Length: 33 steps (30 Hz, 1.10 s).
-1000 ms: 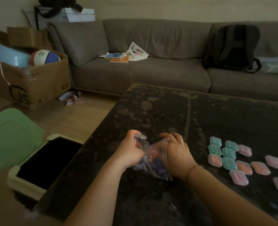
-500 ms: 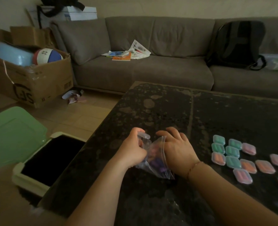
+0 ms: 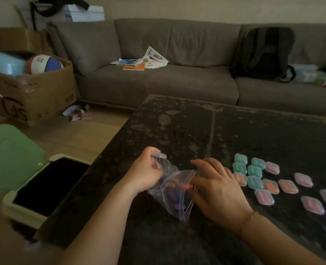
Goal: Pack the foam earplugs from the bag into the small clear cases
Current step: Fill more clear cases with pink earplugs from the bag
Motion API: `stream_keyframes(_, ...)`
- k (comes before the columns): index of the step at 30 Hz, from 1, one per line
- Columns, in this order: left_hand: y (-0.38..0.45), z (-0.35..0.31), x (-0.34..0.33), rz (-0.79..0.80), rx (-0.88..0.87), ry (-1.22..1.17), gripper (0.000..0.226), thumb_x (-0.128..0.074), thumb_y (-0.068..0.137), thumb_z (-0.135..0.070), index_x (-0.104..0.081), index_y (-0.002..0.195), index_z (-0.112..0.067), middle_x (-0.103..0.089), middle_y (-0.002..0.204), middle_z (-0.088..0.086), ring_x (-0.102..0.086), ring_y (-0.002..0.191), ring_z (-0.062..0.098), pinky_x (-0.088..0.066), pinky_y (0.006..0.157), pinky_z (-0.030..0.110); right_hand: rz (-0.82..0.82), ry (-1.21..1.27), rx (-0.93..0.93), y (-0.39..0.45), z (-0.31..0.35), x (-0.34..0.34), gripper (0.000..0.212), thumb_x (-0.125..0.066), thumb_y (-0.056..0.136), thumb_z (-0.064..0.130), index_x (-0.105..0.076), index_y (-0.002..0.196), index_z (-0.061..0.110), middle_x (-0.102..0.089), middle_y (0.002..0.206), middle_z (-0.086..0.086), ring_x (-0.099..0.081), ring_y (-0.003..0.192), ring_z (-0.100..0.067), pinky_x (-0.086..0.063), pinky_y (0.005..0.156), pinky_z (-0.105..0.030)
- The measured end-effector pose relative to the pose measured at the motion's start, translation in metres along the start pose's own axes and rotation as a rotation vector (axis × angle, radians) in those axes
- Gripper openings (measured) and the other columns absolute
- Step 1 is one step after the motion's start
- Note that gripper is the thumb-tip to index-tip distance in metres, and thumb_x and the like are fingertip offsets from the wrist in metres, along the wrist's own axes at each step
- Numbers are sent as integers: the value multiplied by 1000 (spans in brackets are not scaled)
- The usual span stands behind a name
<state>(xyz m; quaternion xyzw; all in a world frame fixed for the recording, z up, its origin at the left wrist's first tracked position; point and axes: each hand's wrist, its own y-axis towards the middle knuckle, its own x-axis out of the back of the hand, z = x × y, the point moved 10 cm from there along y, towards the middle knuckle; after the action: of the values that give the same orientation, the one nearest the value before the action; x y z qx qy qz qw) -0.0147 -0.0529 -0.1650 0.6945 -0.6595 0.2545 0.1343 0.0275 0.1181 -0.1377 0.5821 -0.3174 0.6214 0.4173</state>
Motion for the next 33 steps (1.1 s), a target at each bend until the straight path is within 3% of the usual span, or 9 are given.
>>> stream_keyframes(5,-20,-5,28,-190,-10,-39,41,-62,97,-16,-51,134,-30,-58,112,-13,-54,88,-2,-40,66,16,28,34,13,-21,2,2,48,-24,86,64,-58,117,50,-25,151,18,-14,143,-15,-31,111,-39)
stream_keyframes(9,-44,-13,32,-227,-9,-234,36,-61,99,-18,-53,133,-29,-60,114,-7,-61,98,8,-45,68,19,111,56,-57,-35,-10,-1,40,-31,89,61,-54,120,51,-18,152,21,-7,142,-11,-25,113,-34)
stream_keyframes(12,-60,-24,3,-76,39,-524,25,-56,102,-30,-58,126,-24,-66,104,7,-68,93,23,-53,76,32,151,63,-64,-45,-8,-5,48,-25,84,63,-55,120,51,-19,153,19,-8,144,-12,-24,114,-35)
stream_keyframes(16,-80,-22,-33,121,174,-778,28,-52,101,-37,-66,115,-16,-64,87,10,-63,76,22,-51,74,36,175,23,-53,-49,-6,-12,56,-20,83,64,-53,125,48,-21,155,14,-10,145,-17,-24,113,-39)
stream_keyframes(22,-90,-12,-49,146,317,-948,35,-55,97,-35,-65,119,-10,-62,86,13,-60,73,23,-50,69,35,116,-15,-33,-49,-11,2,53,-18,88,62,-52,127,47,-32,149,17,-24,139,-12,-30,111,-36)
stream_keyframes(25,-93,-16,-60,216,330,-959,47,-50,99,-48,-65,122,-10,-65,86,12,-61,74,23,-52,67,34,-111,-27,28,-49,-3,36,39,-27,95,54,-61,111,42,-56,121,18,-51,113,-7,-50,89,-30)
stream_keyframes(27,-96,-25,-67,255,319,-1001,50,-48,99,-52,-65,121,-10,-71,86,12,-67,72,20,-55,73,35,-236,102,57,-54,8,55,35,-31,97,52,-63,98,38,-58,103,20,-52,95,-2,-50,76,-22)
stream_keyframes(30,-101,-34,-78,298,314,-1093,52,-47,100,-54,-66,125,-13,-78,104,12,-76,91,21,-54,98,41,-260,189,108,-59,30,60,30,-36,98,49,-63,93,36,-50,102,21,-47,92,-1,-46,72,-19)
stream_keyframes(33,-108,-43,-91,405,297,-1071,57,-36,104,-55,-65,131,-14,-74,122,11,-71,114,23,-51,101,41,-305,107,92,-57,35,60,26,-41,96,46,-64,93,34,-49,107,15,-44,93,-2,-43,70,-18)
